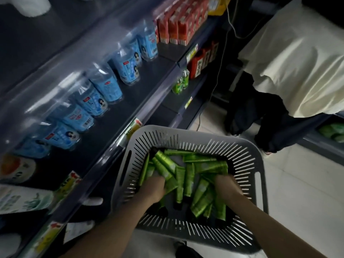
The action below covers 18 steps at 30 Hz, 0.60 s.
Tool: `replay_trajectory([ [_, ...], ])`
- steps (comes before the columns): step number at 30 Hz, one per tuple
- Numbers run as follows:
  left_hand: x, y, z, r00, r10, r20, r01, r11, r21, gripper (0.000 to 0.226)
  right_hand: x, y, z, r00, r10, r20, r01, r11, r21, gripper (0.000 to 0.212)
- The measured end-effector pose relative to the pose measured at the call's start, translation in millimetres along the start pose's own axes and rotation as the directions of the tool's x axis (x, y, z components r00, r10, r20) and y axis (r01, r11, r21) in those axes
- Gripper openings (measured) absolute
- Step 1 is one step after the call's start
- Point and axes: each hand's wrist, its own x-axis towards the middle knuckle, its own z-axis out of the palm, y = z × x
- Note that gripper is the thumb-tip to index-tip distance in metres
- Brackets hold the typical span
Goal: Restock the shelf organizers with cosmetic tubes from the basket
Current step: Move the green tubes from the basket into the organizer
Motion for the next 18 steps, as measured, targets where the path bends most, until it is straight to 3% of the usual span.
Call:
replay_trajectory([
  [3,14.4,0.4,11.6,1.0,0.019,0.015,-0.02,0.999,0.033,0.019,2.5,-4.9,0.8,0.997,0.07,-0.019,-0.069,0.996,0.058,0.026],
  [6,25.7,2.4,23.2,0.998,-0.013,0.055,0.005,0.99,0.139,0.017,4.2,-8.2,1.6,0.985,0.171,0.017,-0.17,0.955,0.244,0.022],
  [9,31.0,5.4,25.4,0.997,-0.048,0.054,0.033,0.969,0.245,0.024,7.3,-8.3,2.7,0.96,0.253,0.122,-0.28,0.831,0.481,0.027],
  [12,32.3,8.7,21.9,0.994,-0.061,0.087,0.033,0.955,0.296,0.039,7.7,-10.7,3.1,0.936,0.28,0.211,-0.346,0.634,0.691,0.03],
  [15,27.1,11.7,15.2,0.995,-0.041,0.091,0.02,0.974,0.225,0.038,6.9,-11.6,0.9,0.937,0.213,0.278,-0.345,0.425,0.837,0.03],
  [18,19.8,11.5,6.7,0.995,-0.046,0.09,0.054,0.995,-0.089,0.03,1.4,-16.3,-4.2,0.937,0.131,0.324,-0.348,0.262,0.9,0.02],
])
